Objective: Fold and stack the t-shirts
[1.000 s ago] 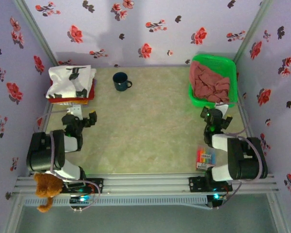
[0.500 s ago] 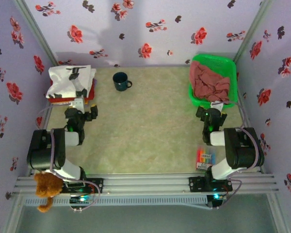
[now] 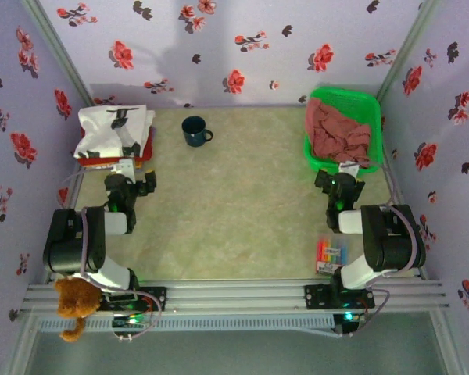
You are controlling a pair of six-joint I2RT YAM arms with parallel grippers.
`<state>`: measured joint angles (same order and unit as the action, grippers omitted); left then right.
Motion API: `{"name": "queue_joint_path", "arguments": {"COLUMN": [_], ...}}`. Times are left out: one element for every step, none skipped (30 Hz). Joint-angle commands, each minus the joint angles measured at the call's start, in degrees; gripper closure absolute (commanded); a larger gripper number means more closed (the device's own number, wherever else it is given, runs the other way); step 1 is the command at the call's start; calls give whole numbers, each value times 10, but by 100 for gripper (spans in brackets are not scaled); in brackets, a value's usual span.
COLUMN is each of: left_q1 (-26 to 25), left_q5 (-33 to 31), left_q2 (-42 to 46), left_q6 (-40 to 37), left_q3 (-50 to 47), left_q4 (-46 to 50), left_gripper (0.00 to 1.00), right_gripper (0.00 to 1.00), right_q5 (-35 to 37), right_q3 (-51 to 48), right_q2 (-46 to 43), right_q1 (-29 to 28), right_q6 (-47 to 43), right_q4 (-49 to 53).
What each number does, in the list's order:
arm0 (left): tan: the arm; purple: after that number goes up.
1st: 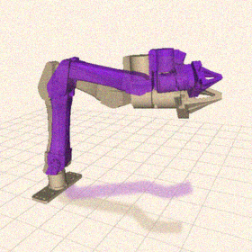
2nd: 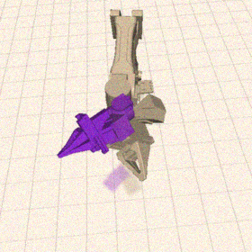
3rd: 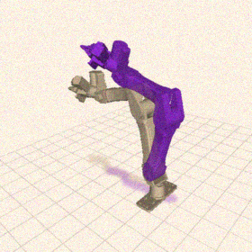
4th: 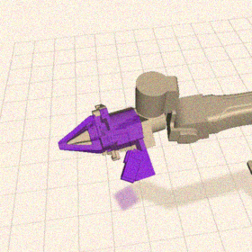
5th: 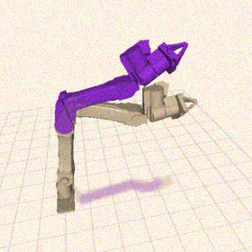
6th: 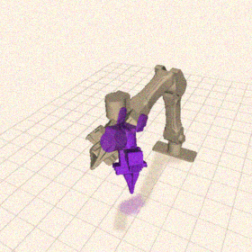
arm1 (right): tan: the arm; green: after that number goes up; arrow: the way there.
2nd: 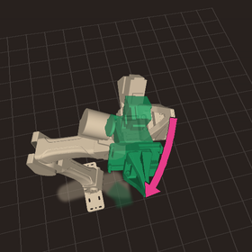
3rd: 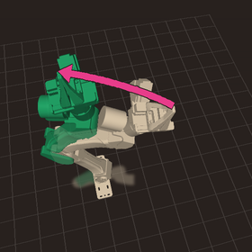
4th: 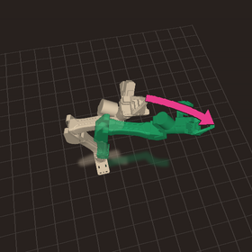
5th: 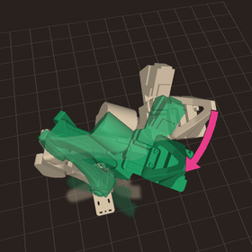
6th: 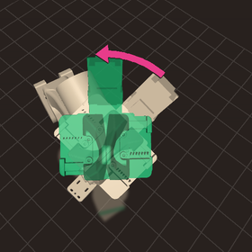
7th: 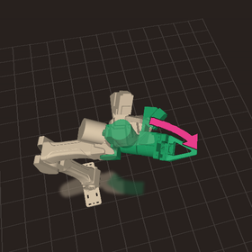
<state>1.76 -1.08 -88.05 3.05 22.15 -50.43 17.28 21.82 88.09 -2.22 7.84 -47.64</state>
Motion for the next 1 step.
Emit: {"name": "queue_joint_path", "arguments": {"left_q1": [-1], "left_q5": [-11], "left_q2": [-1], "left_q6": [-9], "left_q3": [3], "left_q4": [0], "left_gripper": [1], "right_gripper": [1], "right_q5": [-7], "right_q3": [5], "right_q2": [1], "right_q1": [4], "right_q6": [-11], "right_q4": [-6]}}
